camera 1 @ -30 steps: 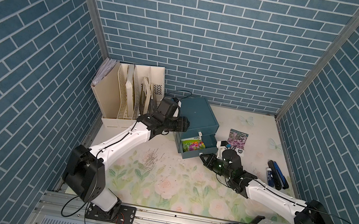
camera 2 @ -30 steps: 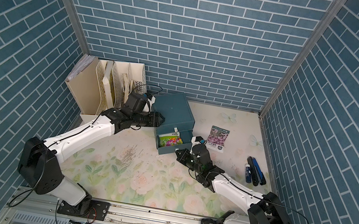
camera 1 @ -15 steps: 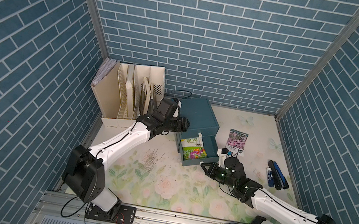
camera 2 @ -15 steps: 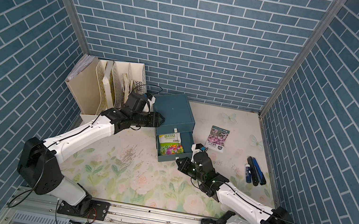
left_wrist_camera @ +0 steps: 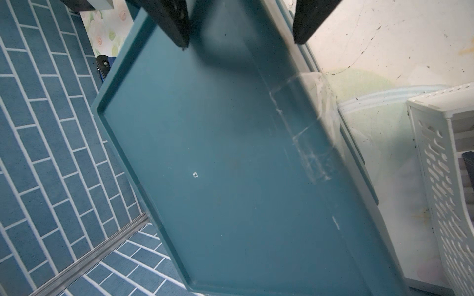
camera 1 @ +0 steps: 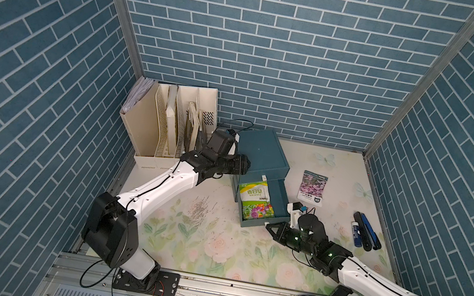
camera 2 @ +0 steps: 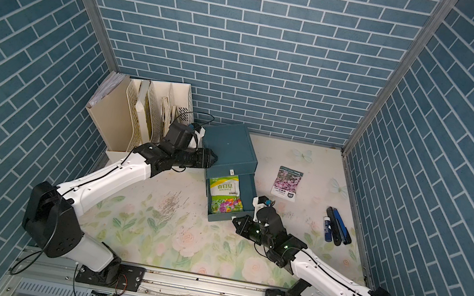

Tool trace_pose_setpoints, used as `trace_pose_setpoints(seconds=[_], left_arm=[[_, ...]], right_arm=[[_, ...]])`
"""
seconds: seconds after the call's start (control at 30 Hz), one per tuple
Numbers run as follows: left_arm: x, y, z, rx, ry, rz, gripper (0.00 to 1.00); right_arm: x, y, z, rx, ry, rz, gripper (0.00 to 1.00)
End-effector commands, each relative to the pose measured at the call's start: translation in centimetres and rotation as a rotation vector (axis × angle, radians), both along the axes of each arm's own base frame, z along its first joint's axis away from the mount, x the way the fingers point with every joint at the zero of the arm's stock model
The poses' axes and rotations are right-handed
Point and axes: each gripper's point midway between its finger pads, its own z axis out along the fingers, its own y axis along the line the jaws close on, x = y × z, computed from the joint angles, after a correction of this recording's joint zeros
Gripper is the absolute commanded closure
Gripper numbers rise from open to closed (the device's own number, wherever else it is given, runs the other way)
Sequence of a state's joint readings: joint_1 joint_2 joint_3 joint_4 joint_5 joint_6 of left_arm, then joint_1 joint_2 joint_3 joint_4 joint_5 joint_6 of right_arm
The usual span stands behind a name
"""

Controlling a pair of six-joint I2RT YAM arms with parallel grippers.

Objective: Take the seed bags out of the drawer
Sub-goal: Open the drawer in the storage box.

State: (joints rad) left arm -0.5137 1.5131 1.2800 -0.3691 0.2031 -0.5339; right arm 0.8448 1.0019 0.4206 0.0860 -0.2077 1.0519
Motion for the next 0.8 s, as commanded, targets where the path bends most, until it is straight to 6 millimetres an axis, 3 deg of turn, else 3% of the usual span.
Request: trace_pose_setpoints(seconds=[0.0, 0.57, 0.77], left_arm=[[-1.4, 1.0, -3.3, 0.084, 0.099, -0.007, 0.32], [-1.4, 1.0, -3.4, 0.085, 0.102, -0.01, 0.33], [-1.4, 1.0, -3.4, 0.089, 0.101, -0.01, 0.32]], right_arm=[[-1.4, -0.3, -1.6, -0.023, 0.067, 0.023, 1.0], [-1.9, -0.7, -3.0, -0.06, 0.088, 0.014, 1.0], [-1.2, -0.7, -1.4, -0.077, 0.045, 0.006, 0.7]])
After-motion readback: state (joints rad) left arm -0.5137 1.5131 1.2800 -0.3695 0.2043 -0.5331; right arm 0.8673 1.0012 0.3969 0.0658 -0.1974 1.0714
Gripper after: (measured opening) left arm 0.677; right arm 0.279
